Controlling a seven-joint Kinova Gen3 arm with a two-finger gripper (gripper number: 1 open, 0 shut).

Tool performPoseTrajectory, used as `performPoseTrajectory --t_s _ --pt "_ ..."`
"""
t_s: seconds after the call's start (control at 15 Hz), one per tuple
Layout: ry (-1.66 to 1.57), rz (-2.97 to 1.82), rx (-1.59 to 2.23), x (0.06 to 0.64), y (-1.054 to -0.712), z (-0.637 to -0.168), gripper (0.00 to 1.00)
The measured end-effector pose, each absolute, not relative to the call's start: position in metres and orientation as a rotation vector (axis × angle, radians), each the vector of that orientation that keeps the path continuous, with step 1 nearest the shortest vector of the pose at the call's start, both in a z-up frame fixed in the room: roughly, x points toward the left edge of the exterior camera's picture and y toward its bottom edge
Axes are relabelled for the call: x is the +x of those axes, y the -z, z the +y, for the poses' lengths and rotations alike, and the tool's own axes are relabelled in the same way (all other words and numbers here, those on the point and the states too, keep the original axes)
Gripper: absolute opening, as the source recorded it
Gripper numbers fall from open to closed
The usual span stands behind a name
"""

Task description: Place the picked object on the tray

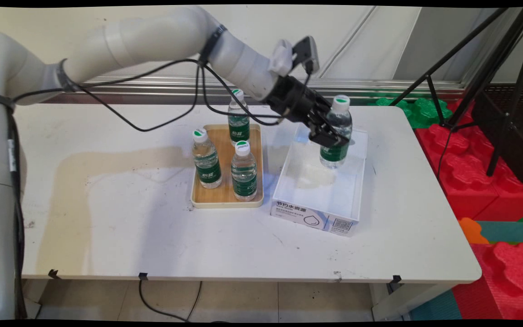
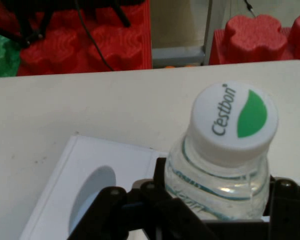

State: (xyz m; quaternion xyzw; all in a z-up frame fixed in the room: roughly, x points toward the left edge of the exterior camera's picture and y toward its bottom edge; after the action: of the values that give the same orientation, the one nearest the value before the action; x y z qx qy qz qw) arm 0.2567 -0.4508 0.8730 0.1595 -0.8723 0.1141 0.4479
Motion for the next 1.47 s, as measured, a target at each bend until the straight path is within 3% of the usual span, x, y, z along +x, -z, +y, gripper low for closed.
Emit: performPoseTrajectory --t_s 0.6,1.47 --pt "-0.313 -2.102 0.426 0.321 -0.940 -0.400 0.00" --pt "-0.353 -2.114 0.474 0.419 -1.002 -0.349 0.00"
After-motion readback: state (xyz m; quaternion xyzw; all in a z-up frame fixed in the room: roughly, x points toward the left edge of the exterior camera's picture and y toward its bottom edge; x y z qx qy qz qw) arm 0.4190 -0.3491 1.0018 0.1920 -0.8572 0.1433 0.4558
